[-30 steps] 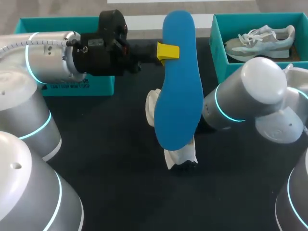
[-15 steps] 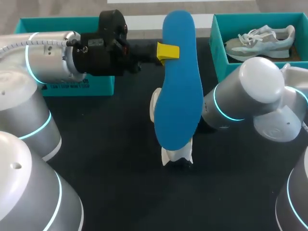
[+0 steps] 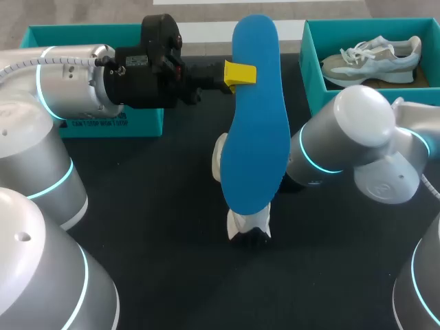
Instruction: Take the shoe out of the shoebox, open the shoe tongue, remove and reinsert the insole, then place the shoe into the shoebox
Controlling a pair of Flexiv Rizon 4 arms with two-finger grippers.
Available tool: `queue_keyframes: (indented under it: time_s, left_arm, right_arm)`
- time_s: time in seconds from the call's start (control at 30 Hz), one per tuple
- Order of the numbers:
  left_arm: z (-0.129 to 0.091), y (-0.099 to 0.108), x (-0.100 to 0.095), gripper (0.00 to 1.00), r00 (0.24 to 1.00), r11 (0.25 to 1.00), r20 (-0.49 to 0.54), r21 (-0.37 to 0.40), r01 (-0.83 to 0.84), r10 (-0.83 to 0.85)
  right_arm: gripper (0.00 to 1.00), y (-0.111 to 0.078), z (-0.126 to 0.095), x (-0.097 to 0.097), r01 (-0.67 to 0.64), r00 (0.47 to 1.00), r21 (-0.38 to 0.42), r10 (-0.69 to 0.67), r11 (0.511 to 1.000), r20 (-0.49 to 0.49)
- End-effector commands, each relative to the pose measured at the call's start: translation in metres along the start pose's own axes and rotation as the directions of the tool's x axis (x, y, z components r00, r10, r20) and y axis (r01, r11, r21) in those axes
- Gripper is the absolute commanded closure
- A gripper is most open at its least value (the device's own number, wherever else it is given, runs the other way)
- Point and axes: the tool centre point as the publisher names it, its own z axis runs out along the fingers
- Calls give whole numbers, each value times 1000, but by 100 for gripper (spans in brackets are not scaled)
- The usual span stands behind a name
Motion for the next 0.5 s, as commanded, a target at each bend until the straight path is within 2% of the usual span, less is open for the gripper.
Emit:
queue_keyframes:
  time_s: [0.03, 0.13, 0.17, 0.2, 0.23, 0.4, 0.5]
  left_arm:
    - [0, 2, 0, 100, 1000, 1000, 1, 2, 0, 0]
    - [0, 2, 0, 100, 1000, 1000, 1, 2, 0, 0]
    - [0, 2, 0, 100, 1000, 1000, 1, 2, 0, 0]
    - [0, 2, 0, 100, 1000, 1000, 1, 2, 0, 0]
    - [0, 2, 0, 100, 1000, 1000, 1, 2, 0, 0]
    - [0, 2, 0, 100, 1000, 1000, 1, 2, 0, 0]
    - [0, 2, 0, 100, 1000, 1000, 1, 2, 0, 0]
  right_arm:
    - [100, 2, 6, 2, -15, 1000, 7, 15, 1000, -10]
    - [100, 1, 8, 1, -37, 999, 6, 37, 999, -14]
    - [91, 0, 8, 0, -39, 999, 6, 39, 999, -23]
    - [51, 0, 8, 0, -52, 998, 3, 52, 999, -20]
    - [0, -1, 7, -1, -62, 998, -1, 62, 998, -17]
    - [0, -3, -11, -2, -94, 995, -14, 94, 995, -30]
    - [0, -3, -29, -4, -90, 994, -13, 89, 996, -64]
